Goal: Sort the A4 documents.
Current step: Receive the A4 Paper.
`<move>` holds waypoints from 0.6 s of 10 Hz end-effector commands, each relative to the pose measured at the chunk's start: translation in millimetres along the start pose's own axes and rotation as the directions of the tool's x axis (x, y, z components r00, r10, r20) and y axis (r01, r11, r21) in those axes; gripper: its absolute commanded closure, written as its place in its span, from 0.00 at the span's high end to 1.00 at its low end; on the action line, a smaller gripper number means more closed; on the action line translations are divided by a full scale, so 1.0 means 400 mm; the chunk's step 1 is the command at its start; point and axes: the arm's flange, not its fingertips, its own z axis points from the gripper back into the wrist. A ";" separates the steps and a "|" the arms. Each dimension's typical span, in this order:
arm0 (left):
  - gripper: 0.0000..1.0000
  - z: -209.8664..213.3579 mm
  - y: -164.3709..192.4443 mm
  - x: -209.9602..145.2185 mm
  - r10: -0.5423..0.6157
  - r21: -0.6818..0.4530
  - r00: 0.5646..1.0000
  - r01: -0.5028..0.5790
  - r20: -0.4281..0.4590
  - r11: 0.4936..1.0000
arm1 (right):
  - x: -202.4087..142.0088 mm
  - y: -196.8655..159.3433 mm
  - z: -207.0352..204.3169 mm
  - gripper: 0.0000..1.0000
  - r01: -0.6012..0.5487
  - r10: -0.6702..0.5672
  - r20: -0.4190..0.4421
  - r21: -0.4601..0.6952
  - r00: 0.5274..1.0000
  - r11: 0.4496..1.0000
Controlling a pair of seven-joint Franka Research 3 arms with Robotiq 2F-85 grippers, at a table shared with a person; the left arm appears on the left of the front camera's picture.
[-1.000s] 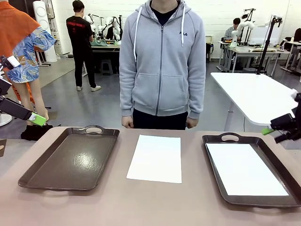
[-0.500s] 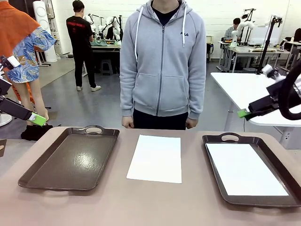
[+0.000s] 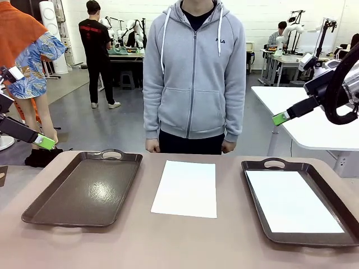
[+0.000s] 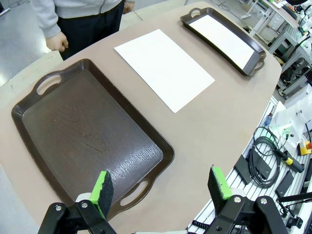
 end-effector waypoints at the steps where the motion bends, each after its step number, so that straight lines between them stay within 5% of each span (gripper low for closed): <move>1: 1.00 0.001 0.005 -0.003 -0.009 -0.015 1.000 0.009 0.011 1.000 | -0.026 0.029 -0.015 1.00 -0.069 0.071 -0.056 0.032 0.996 0.997; 6: 1.00 0.001 0.005 -0.003 -0.009 -0.015 1.000 0.009 0.011 1.000 | -0.076 0.116 0.002 1.00 -0.162 0.163 -0.033 0.032 0.986 0.986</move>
